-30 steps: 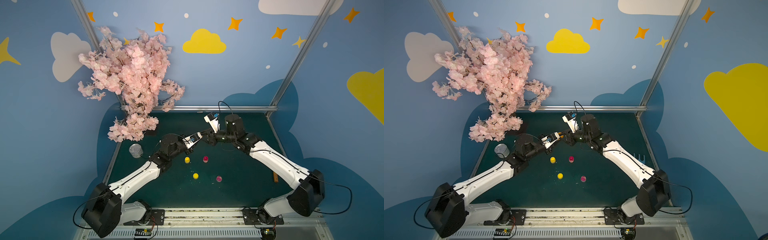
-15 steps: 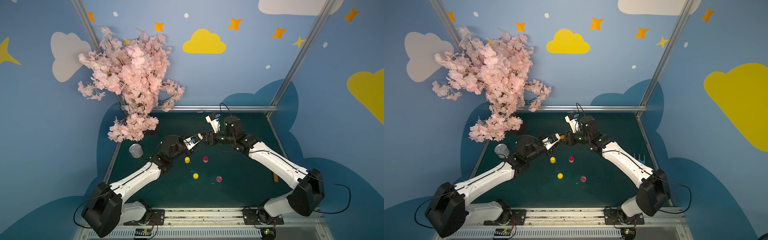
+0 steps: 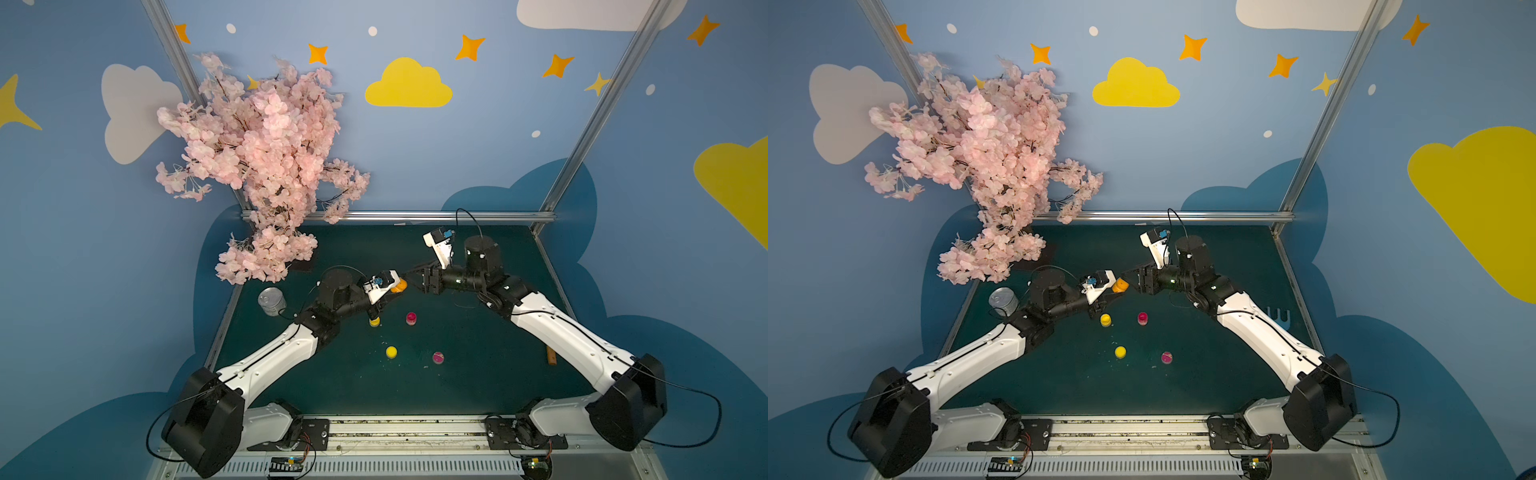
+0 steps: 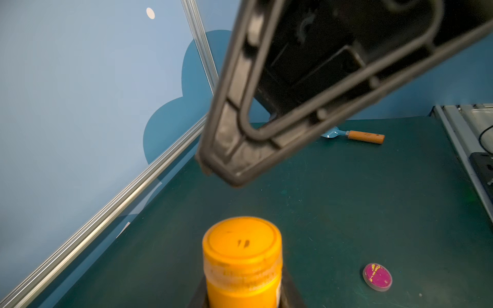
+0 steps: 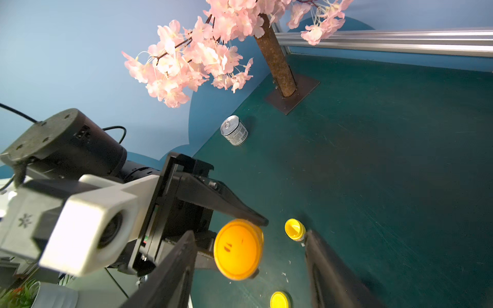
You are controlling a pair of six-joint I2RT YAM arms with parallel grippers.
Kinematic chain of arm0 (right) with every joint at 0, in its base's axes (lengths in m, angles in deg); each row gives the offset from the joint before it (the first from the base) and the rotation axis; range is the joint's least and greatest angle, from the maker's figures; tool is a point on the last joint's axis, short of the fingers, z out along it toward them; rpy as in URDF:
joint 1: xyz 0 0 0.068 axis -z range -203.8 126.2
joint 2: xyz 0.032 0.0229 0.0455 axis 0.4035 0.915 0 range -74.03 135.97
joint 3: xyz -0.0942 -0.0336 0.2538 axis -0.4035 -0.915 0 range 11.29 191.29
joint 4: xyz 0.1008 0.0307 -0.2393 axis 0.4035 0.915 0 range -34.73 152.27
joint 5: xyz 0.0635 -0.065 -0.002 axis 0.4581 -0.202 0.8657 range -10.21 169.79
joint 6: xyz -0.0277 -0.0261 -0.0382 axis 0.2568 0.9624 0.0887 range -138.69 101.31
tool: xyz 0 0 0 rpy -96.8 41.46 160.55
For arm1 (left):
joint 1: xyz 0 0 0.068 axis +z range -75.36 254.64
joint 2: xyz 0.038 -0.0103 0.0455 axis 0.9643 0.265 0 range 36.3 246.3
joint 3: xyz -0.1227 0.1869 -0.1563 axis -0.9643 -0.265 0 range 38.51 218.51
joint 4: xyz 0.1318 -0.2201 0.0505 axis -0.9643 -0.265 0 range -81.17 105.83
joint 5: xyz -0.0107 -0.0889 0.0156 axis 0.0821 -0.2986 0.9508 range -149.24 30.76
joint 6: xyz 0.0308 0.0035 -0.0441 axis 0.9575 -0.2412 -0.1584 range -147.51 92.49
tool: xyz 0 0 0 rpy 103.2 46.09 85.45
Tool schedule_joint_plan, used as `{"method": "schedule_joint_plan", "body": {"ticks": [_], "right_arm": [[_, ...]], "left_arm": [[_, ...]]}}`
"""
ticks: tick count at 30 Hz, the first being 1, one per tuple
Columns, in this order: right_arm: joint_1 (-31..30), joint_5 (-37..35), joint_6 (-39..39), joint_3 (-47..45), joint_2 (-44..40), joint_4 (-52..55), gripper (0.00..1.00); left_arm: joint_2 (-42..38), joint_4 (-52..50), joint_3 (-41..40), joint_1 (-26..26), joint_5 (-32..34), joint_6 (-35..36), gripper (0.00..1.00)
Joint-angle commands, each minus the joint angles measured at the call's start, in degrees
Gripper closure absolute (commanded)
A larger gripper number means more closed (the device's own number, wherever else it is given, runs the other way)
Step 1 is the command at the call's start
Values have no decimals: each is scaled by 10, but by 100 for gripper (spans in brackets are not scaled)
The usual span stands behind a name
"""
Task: Close the paint jar lid
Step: Screw the lid onto the paint jar, then place the paint jar at the center of the board.
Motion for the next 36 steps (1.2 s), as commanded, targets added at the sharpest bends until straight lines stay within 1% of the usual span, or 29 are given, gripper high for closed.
{"method": "schedule_joint_plan", "body": {"ticks": [1, 4, 9, 14, 23, 24, 27, 29, 34, 35, 36], "right_arm": [[-5, 25, 11, 23, 18, 9, 37], [-9, 35, 16, 35, 30, 27, 38], [-19, 41, 25, 46, 42, 41, 42], [-23, 37, 39, 59, 52, 68, 52], [-26, 35, 47, 63, 64, 90, 57], [-26, 34, 46, 64, 64, 90, 58], [-27, 28, 46, 62, 64, 90, 68], [-27, 22, 47, 62, 62, 88, 73], [-27, 14, 48, 58, 55, 77, 80], [-26, 12, 49, 58, 54, 78, 80], [-25, 9, 49, 60, 54, 80, 81]], "left_arm": [[2, 3, 8, 2, -18, -8, 75], [3, 3, 10, 2, -11, -4, 75], [9, 1, 15, 3, -1, -1, 75], [11, 7, 15, 3, 17, 1, 75], [10, 9, 18, 5, 36, 4, 75], [10, 8, 18, 5, 37, 5, 75], [11, 9, 18, 5, 36, 3, 75], [9, 8, 18, 5, 36, 2, 75], [9, 9, 15, 5, 34, 0, 74], [9, 11, 15, 5, 36, -5, 72], [9, 15, 15, 5, 43, -11, 67]]}}
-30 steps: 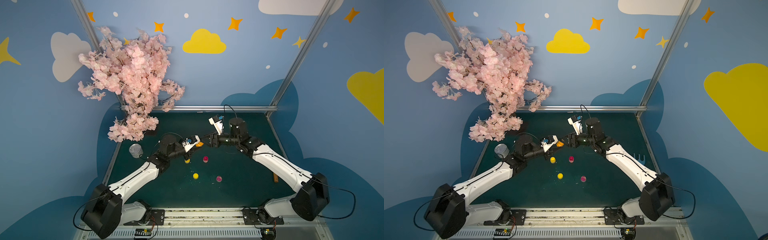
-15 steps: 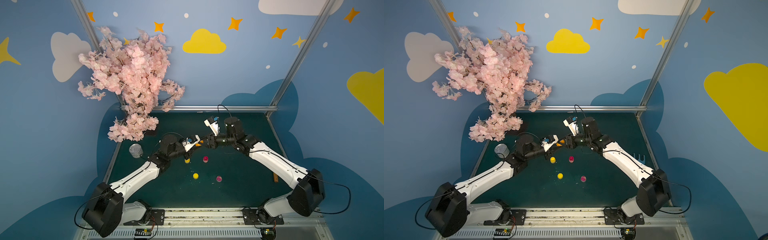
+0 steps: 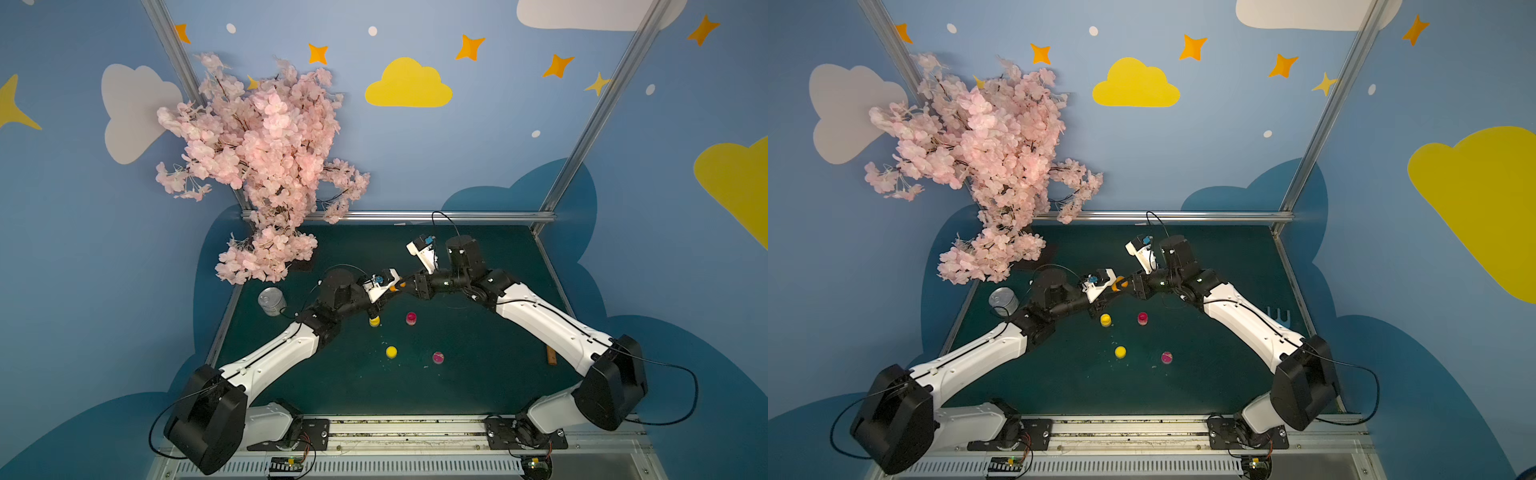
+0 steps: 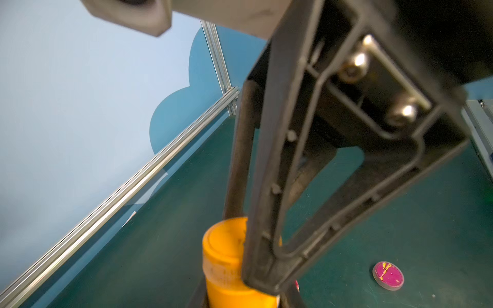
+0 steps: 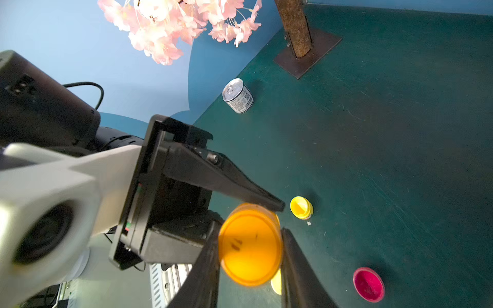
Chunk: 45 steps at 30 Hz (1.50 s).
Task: Close the paint jar lid
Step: Place the paint jar at the center of the board.
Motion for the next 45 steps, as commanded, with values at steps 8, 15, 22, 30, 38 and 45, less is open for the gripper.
{"method": "schedule_joint_plan", "body": {"ticks": [8, 15, 22, 30, 38, 45], "right_arm": [[54, -37, 27, 39, -3, 59, 84], [128, -119, 73, 42, -2, 114, 85], [147, -300, 102, 7, 48, 116, 86], [159, -316, 147, 66, 149, 156, 88], [165, -386, 173, 32, 178, 96, 90], [196, -368, 174, 19, 185, 52, 91]], "left_arm": [[-19, 41, -14, 7, 47, -29, 0], [-94, 57, -90, 30, 206, -93, 0], [-239, 55, -257, 63, 459, -111, 0], [-243, 163, -345, 119, 447, -138, 0], [-66, 257, -312, 197, 356, -175, 0], [121, 337, -248, 258, 288, -176, 0]]}}
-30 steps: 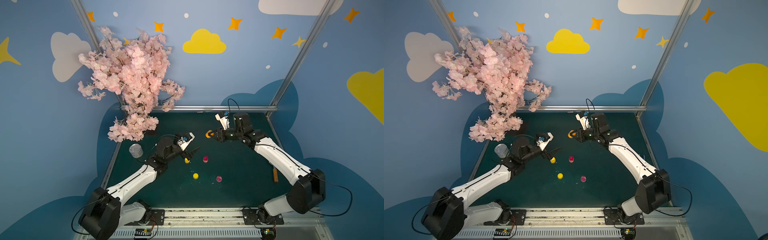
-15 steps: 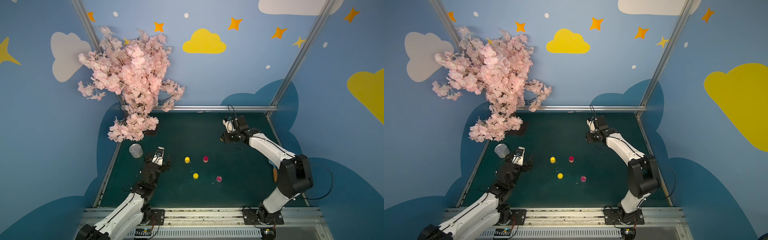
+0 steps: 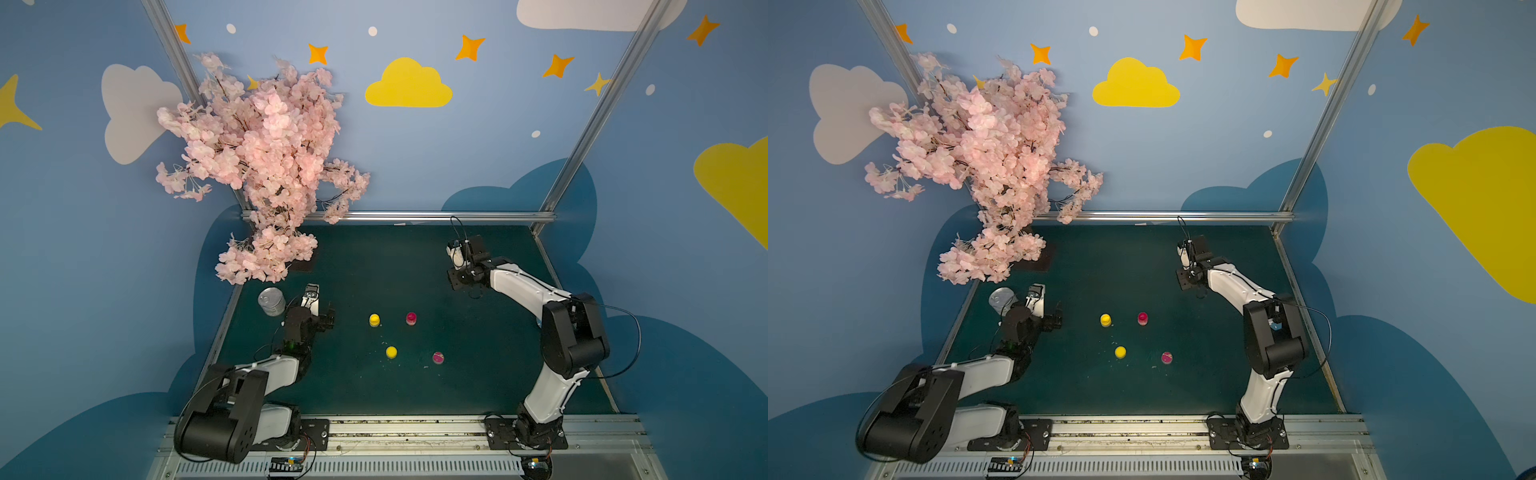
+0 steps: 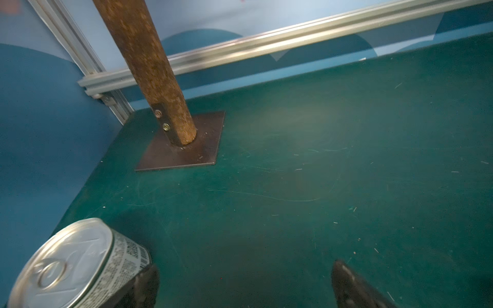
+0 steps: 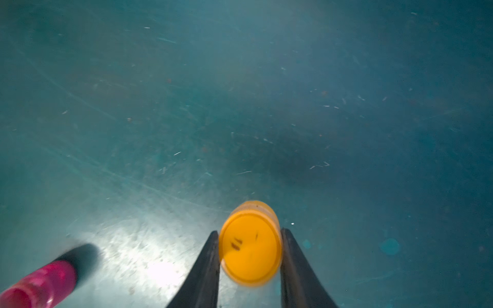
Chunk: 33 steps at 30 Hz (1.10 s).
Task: Close the paint jar lid
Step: Place the paint jar at the center of the board.
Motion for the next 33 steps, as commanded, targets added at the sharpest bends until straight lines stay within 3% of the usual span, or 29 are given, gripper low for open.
{"method": "schedule_joint_plan", "body": {"ticks": [1, 4, 7, 11, 15, 18, 33], "right_arm": [[25, 15, 0, -6, 6, -36, 91], [43, 25, 1, 29, 29, -3, 90], [38, 10, 13, 53, 51, 21, 90], [23, -2, 13, 76, 68, 34, 88], [16, 24, -24, 133, 108, 63, 90], [8, 5, -55, 162, 138, 79, 89], [-18, -57, -114, 143, 184, 51, 81]], "left_arm": [[73, 74, 31, 44, -62, -33, 0], [110, 118, 34, 64, -84, -46, 0], [79, 16, 59, 65, -100, -45, 0], [93, 33, 62, 66, -93, -48, 0], [89, 15, 69, 67, -95, -50, 0], [89, 9, 71, 69, -99, -52, 0], [89, 4, 74, 73, -104, -53, 0]]}}
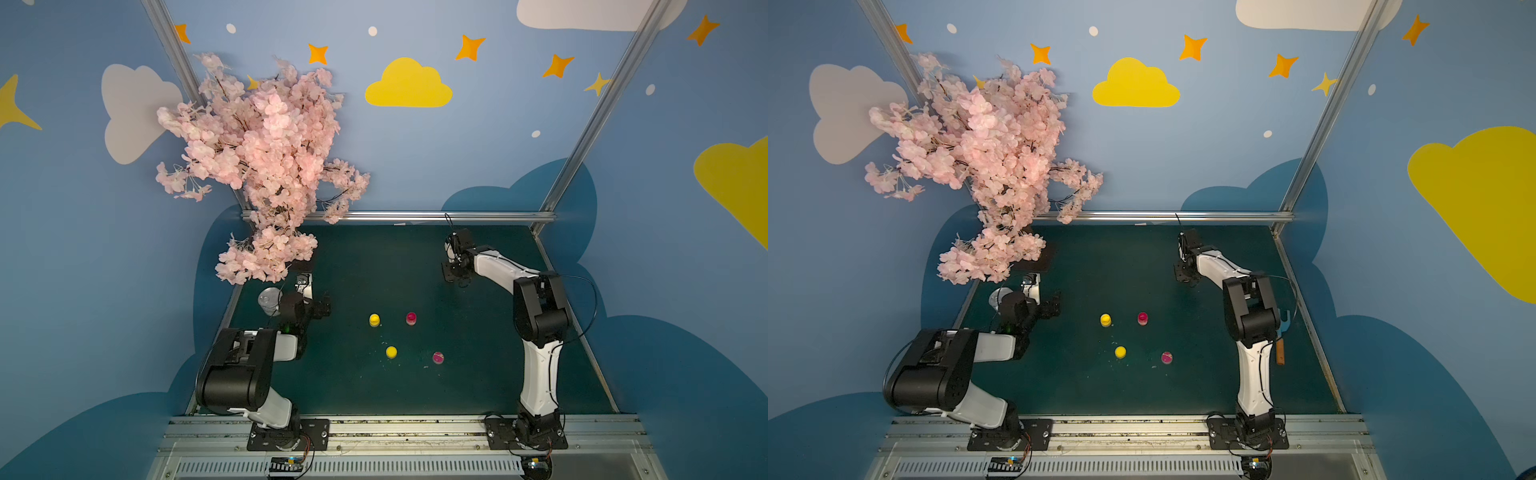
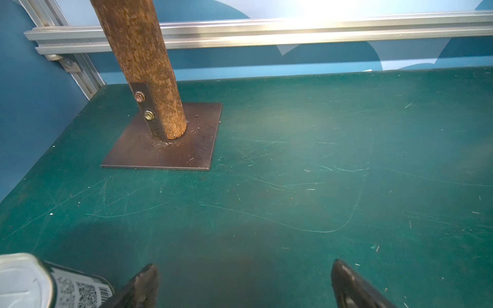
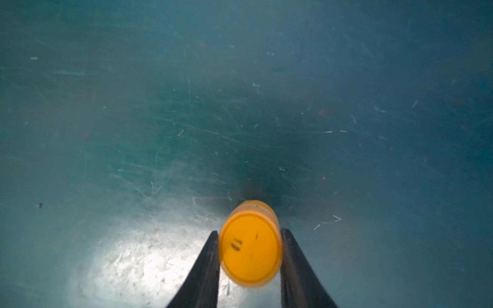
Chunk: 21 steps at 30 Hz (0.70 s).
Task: Close the paint jar lid
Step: Place the paint jar at the center of the board.
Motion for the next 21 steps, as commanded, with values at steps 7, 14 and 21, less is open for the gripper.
{"method": "schedule_joint_plan", "body": {"ticks": [7, 14, 21], "right_arm": [[-20, -44, -28, -15, 13, 0, 50], [-19, -46, -31, -50, -19, -22, 45], [-20, -45, -13, -106, -100, -56, 45]], "left_arm": [[-6, -8, 8, 3, -7, -5, 0], [-6, -9, 9, 3, -7, -5, 0], [-6, -8, 9, 3, -8, -5, 0]]}}
